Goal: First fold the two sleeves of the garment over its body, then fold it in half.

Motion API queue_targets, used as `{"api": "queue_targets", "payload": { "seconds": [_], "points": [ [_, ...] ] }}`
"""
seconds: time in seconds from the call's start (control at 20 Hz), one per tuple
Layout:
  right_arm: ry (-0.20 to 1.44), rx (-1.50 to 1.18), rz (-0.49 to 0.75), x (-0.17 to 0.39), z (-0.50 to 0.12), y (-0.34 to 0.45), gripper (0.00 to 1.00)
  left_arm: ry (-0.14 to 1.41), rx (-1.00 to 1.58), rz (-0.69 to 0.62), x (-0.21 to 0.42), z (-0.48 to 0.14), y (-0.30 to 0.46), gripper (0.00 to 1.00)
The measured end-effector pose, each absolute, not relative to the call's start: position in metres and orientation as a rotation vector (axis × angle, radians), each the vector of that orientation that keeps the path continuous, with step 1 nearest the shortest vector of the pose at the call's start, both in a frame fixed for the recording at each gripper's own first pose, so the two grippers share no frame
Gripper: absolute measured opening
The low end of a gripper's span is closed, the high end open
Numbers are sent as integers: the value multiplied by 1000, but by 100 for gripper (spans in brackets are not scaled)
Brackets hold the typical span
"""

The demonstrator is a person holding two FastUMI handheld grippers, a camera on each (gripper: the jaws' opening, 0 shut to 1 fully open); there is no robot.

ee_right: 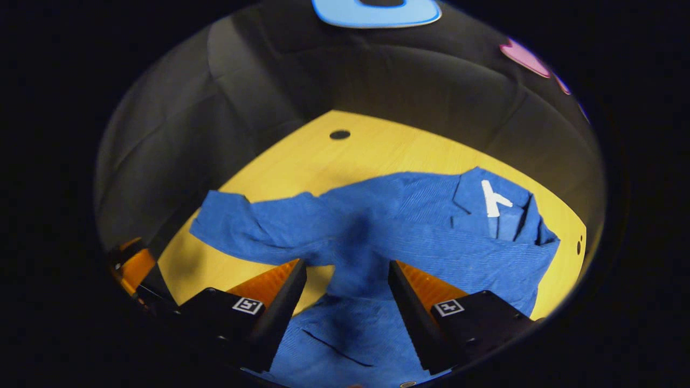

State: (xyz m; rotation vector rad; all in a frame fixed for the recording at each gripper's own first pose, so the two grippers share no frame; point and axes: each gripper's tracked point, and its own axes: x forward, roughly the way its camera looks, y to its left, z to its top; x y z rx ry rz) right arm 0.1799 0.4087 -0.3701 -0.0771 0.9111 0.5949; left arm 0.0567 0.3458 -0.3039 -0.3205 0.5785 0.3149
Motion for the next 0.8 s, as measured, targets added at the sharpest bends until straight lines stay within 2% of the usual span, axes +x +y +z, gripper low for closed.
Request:
{"api": "queue_targets", "payload": {
  "seconds": [0.2,0.35,0.6,0.8],
  "points": [
    [750,-21,602,167,-287,350,99,745,-314,317,88,-343,375,84],
    [706,-5,576,148,-252,299,98,819,-297,349,105,-368,391,84],
    [701,-29,488,127,-237,231,98,912,-268,342,114,-397,408,84],
    [722,-7,440,117,-243,206,98,949,-264,324,114,-403,413,84]
  ]
}}
